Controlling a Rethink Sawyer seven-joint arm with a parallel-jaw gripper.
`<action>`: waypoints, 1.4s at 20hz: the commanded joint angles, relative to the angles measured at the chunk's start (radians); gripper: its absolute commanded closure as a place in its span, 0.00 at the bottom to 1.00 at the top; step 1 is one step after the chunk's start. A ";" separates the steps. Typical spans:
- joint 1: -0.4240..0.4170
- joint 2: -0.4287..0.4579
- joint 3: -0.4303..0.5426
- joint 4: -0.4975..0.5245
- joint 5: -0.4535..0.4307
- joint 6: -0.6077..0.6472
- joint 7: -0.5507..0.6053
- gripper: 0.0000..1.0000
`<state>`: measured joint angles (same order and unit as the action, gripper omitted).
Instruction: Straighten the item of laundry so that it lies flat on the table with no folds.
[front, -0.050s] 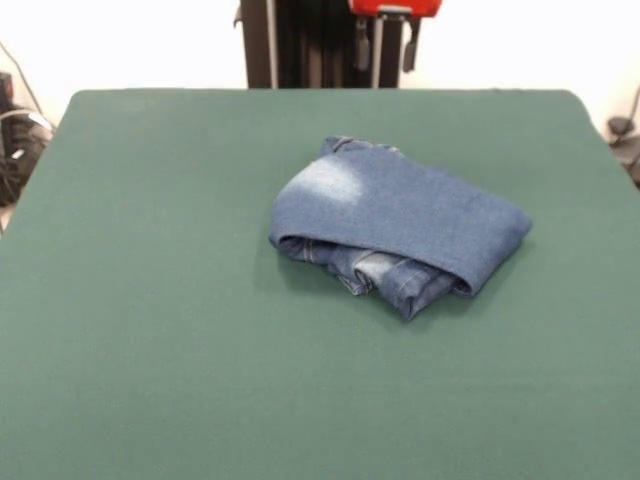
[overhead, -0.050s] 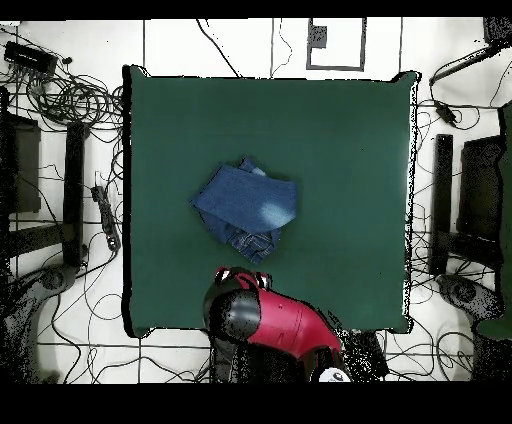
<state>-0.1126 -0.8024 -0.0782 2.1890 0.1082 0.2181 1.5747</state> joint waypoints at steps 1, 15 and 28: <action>0.013 0.122 0.093 0.034 0.025 -0.109 0.234 0.00; -0.015 0.354 0.074 -0.048 -0.016 -0.308 0.217 0.00; 0.000 0.353 0.081 -0.196 0.081 -0.142 0.193 0.00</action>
<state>-0.1193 -0.4638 -0.0722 2.1612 0.0961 -0.0187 1.5747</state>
